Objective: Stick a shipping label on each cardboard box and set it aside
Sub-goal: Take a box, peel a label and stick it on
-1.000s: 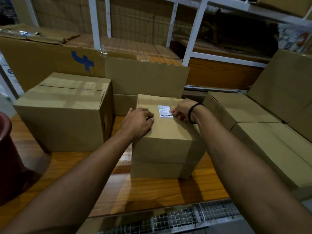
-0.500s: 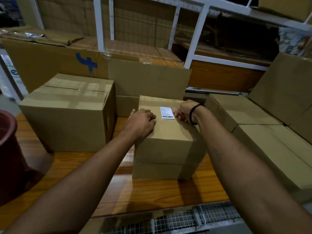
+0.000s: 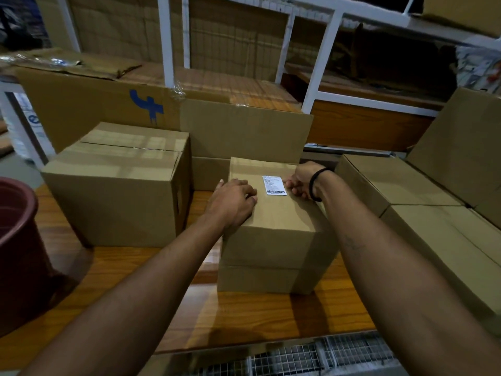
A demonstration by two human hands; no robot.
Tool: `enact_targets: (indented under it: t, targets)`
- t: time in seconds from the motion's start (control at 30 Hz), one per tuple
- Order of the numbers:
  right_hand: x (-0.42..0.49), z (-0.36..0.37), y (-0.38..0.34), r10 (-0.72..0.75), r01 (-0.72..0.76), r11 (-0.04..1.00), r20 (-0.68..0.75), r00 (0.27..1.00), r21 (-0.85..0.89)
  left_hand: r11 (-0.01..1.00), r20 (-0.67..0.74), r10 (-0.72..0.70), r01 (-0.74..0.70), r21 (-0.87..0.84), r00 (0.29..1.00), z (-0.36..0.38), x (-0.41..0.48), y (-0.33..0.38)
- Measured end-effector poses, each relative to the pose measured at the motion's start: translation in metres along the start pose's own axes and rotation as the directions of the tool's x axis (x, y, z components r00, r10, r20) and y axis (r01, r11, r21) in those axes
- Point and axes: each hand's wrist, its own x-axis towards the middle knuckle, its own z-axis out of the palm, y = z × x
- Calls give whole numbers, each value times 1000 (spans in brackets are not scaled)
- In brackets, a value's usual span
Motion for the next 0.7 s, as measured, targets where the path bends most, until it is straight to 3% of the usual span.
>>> enact_targets:
  t: [0.17,0.3,0.43,0.53,0.6,0.7]
  targets:
    - [-1,-10,2,59,-61,998,89,994,29,1000,-16,13,-13,-8,1000,0,-1,3]
    - [-7,0,-4,40,-41,999,-9,999,-33,1000,-21,11,-11,4,1000,0,1,3]
    - [-8,-3,-11,79,-76,995,36,996,-69,1000,-17,4,-4,1,1000,1,1,1]
    - [-8,-1,-14,60,-61,993,-14,998,-100,1000,-11,4,-4,12,1000,0,1,5]
    - [-5,10,-19,-50,39,983,-60,997,-181,1000,-10,1,-1,14,1000,0,1,4]
    - [-7,26,-28,-141,80,859,-84,986,-506,1000,-8,-6,6,4,1000,0,0,-1]
